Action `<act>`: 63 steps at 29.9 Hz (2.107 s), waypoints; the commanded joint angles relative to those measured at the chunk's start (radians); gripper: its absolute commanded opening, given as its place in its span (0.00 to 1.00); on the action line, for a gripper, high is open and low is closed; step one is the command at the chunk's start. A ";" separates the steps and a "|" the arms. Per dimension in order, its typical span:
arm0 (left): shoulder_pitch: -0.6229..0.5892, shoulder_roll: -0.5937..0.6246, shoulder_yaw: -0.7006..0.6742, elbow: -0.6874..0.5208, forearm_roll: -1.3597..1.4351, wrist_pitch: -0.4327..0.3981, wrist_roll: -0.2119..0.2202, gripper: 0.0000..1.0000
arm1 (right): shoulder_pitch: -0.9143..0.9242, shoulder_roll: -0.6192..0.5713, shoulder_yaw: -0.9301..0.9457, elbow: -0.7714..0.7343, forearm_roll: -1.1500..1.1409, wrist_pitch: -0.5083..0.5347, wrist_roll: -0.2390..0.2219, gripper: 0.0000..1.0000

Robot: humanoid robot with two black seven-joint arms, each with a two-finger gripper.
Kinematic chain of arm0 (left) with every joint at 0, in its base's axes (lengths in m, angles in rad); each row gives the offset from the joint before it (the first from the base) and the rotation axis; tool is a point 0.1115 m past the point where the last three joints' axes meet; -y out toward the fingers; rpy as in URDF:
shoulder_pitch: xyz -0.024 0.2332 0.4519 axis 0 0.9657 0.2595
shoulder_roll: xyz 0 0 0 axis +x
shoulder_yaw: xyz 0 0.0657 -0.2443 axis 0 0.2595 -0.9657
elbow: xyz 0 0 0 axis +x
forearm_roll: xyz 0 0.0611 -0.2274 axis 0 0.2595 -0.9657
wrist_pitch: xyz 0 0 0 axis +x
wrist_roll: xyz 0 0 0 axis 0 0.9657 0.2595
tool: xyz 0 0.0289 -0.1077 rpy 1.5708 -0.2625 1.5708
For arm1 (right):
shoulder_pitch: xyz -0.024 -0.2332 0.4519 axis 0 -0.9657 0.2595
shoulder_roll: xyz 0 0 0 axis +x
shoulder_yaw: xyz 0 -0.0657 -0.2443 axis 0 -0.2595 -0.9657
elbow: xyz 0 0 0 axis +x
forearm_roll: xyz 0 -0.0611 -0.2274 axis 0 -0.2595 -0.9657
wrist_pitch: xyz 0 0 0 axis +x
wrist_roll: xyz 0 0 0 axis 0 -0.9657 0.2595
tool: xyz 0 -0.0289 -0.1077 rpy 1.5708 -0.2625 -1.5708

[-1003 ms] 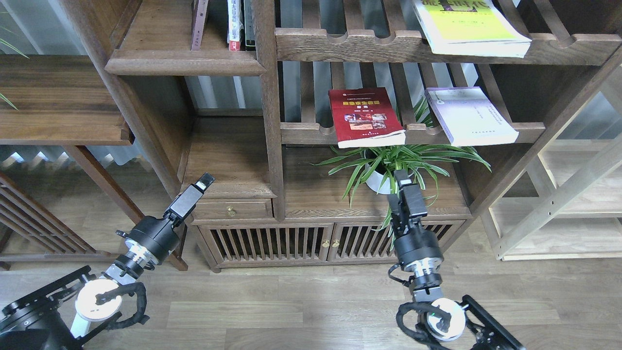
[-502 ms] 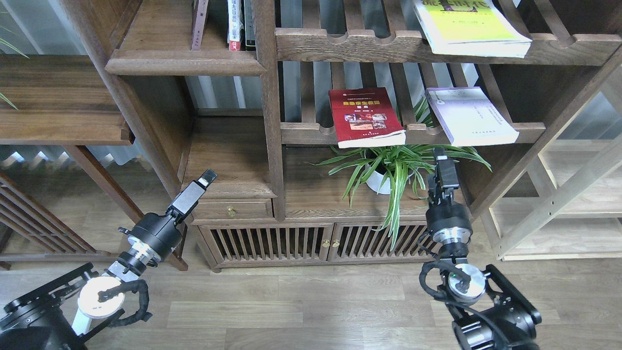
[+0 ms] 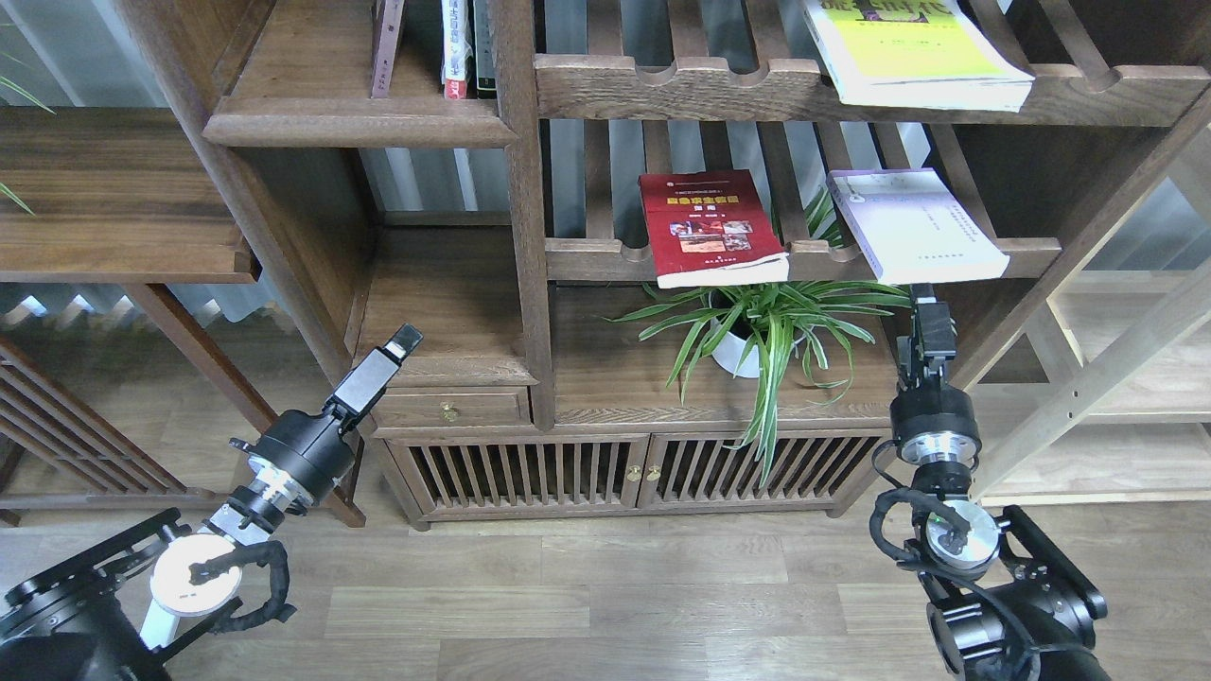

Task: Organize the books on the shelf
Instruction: 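Move the right gripper toward the white book beside the plant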

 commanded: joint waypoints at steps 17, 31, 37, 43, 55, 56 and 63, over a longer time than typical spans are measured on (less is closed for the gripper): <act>0.011 0.038 -0.001 -0.044 -0.001 0.000 0.000 0.99 | 0.103 -0.030 0.000 -0.077 0.040 -0.061 -0.042 1.00; 0.027 0.083 -0.004 -0.081 -0.005 0.000 -0.001 0.99 | 0.174 -0.059 0.002 -0.212 0.065 -0.062 -0.042 1.00; 0.033 0.084 -0.006 -0.081 -0.005 0.000 -0.001 0.99 | 0.191 -0.054 -0.003 -0.212 0.065 -0.065 -0.042 1.00; 0.048 0.084 -0.008 -0.081 -0.005 0.000 0.000 0.99 | 0.202 -0.054 -0.013 -0.210 0.065 -0.065 -0.042 1.00; 0.085 0.120 -0.027 -0.111 -0.005 0.000 0.002 0.99 | 0.248 -0.043 -0.015 -0.244 0.065 -0.124 -0.042 1.00; 0.090 0.126 -0.035 -0.116 -0.005 0.000 0.000 0.99 | 0.257 -0.043 -0.015 -0.256 0.065 -0.124 -0.042 1.00; 0.114 0.147 -0.058 -0.136 -0.005 0.000 0.002 0.99 | 0.321 -0.043 -0.012 -0.348 0.067 -0.125 -0.042 1.00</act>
